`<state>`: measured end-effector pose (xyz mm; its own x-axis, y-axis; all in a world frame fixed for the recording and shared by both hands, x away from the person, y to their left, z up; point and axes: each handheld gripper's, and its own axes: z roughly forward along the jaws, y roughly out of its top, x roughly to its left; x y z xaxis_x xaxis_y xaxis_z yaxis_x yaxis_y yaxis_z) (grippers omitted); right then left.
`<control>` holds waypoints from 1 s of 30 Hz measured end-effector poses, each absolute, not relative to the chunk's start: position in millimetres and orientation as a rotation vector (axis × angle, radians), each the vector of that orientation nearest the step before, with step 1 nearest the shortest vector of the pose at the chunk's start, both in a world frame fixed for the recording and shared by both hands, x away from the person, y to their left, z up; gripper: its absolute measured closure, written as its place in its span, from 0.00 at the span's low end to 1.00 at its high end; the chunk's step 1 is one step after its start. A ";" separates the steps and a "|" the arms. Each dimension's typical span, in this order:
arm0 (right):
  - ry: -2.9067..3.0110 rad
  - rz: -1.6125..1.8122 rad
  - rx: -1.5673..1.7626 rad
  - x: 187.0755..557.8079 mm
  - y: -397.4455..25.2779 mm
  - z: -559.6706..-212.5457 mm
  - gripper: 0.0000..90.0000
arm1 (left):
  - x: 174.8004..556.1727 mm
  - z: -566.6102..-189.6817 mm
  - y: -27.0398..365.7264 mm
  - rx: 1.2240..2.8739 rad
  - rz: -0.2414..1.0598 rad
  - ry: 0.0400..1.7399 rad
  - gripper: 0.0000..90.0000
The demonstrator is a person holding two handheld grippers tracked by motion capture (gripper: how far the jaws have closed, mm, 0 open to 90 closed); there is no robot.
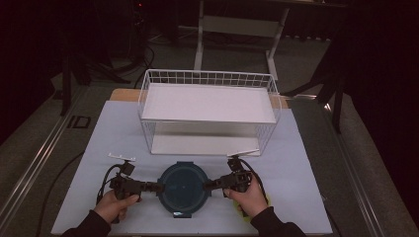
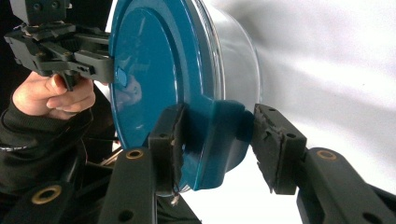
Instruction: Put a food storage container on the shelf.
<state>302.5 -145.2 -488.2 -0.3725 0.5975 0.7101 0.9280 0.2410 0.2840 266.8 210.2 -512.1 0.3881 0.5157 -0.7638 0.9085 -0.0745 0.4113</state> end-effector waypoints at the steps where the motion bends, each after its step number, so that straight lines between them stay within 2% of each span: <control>1: -2.065 -0.962 -1.390 301.4 -145.2 -487.7 0.61 | 265.3 -509.9 209.4 1.730 -0.536 1.267 0.61; 20: -2.093 -1.030 -1.354 296.0 -147.4 -483.7 0.61 | 257.4 -497.1 204.3 1.721 -0.520 1.342 0.63; 30: -2.104 -1.083 -1.360 298.4 -152.4 -463.3 0.61 | 265.2 -475.2 200.1 1.717 -0.484 1.320 0.63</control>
<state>298.4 -152.4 -463.3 -0.4406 0.5771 0.6876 0.8949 0.2224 0.3868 265.2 200.1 -475.2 0.3562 0.5643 -0.7448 0.9120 -0.0367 0.4084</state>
